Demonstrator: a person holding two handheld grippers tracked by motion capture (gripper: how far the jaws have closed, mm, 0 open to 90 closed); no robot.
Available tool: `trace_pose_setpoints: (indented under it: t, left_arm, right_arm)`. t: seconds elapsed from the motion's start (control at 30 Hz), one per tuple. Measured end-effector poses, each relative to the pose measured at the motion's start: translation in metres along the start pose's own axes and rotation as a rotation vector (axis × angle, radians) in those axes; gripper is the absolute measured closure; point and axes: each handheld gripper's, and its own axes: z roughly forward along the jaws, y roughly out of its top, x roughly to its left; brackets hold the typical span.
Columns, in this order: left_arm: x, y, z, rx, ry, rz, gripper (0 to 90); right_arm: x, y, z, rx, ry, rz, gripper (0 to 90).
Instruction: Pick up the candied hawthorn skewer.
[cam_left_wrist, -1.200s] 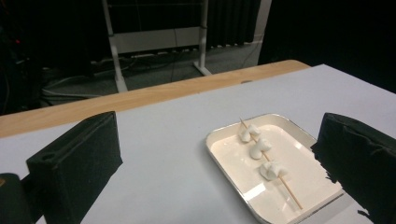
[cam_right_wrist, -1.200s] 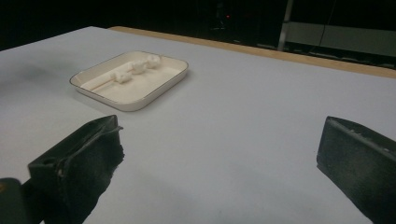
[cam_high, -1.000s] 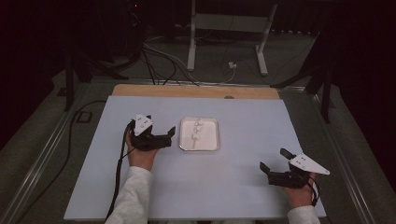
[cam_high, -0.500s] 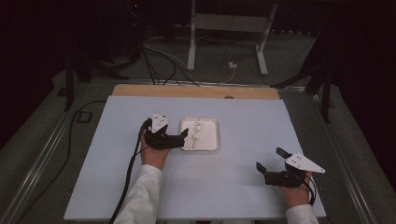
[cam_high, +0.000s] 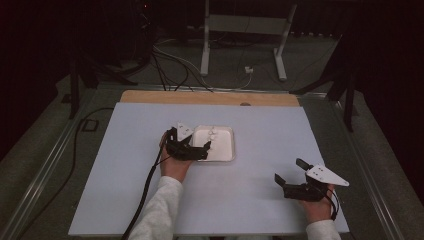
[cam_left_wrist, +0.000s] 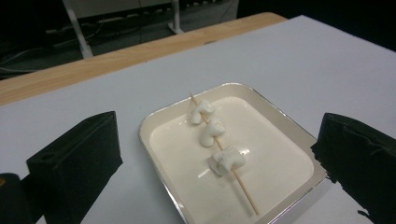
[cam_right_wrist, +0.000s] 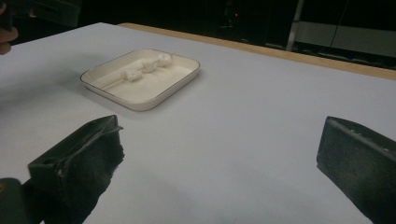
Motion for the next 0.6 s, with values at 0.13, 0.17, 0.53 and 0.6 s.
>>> trace_pose_setpoints:
  t: [0.13,0.17,0.53,0.6]
  left_arm:
    - [-0.005,-0.002,0.01,0.042,-0.005,0.011,3.3]
    - [-0.007,-0.002,0.012,0.053,-0.006,0.012,3.6]
    - [-0.016,-0.007,0.036,0.176,-0.072,-0.018,6.0]
    - [-0.017,-0.008,0.039,0.184,-0.082,-0.027,6.2]
  right_arm:
    - [-0.002,0.0,0.0,0.001,-0.004,0.005,0.0]
    - [-0.002,0.0,0.0,-0.001,-0.005,0.008,0.0]
    - [-0.001,0.0,-0.001,-0.003,-0.004,0.005,0.0]
    - [-0.001,0.0,-0.001,-0.002,-0.004,0.004,0.0]
